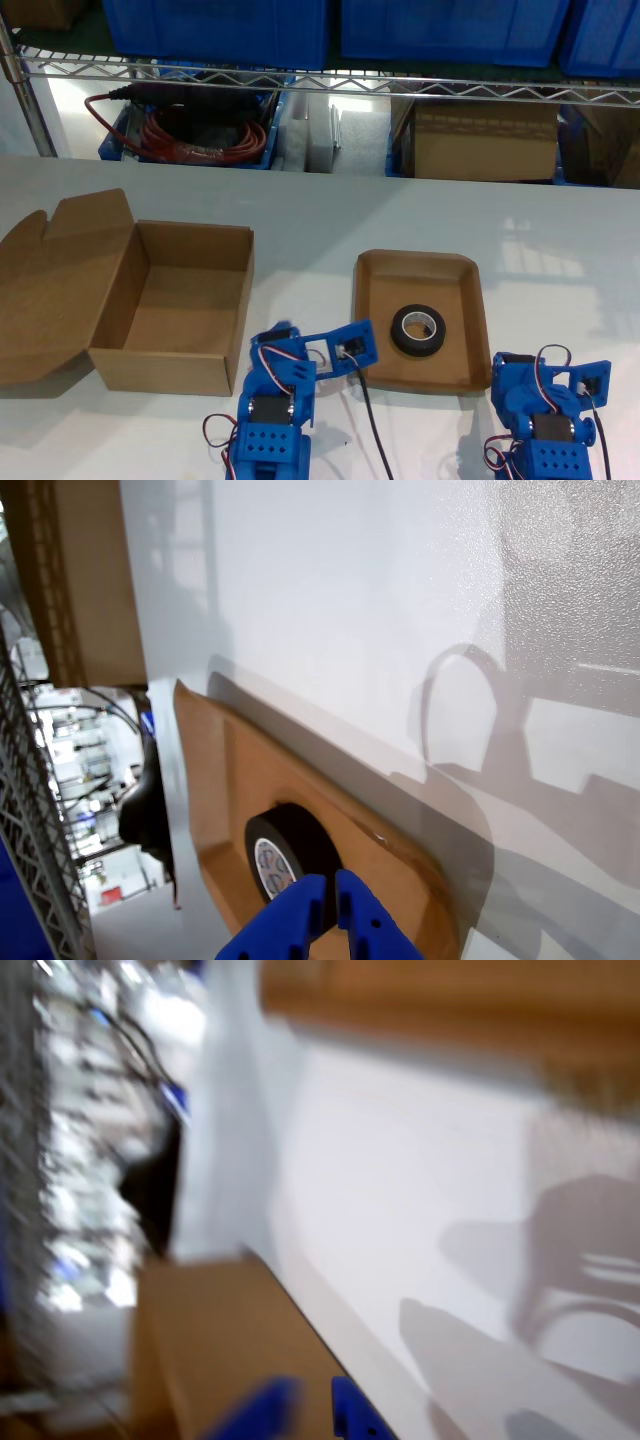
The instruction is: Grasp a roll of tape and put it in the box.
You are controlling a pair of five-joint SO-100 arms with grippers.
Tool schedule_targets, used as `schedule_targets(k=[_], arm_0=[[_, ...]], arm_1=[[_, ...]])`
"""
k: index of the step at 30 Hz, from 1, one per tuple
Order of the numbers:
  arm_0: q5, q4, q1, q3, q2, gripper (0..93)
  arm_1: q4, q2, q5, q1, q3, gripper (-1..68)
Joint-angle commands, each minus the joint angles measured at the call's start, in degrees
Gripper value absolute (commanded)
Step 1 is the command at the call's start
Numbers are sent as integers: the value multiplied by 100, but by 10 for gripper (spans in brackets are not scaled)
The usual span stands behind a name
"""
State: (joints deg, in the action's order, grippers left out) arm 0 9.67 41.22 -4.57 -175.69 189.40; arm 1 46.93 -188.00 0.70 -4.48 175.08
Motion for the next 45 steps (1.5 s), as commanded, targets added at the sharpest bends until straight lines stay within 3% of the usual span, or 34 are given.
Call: schedule_targets(k=[1,4,11,27,45], arm_0=[[-123,-615,-554,255,-141,213],[-624,-545,-1195,1239,-1301,302],[-1696,729,-2224,4131,-4781,351],[-2593,2426,-2742,7840,-9062,299],[-2294,3103,-2830,10090,-11953,271]], arm_1=[[-26,-35,-18,-18,79,3],[-26,-35,-18,-18,79,3],[-26,-35,-18,-18,79,3],[-26,-35,-18,-18,79,3],[-26,-35,-18,-18,79,3]])
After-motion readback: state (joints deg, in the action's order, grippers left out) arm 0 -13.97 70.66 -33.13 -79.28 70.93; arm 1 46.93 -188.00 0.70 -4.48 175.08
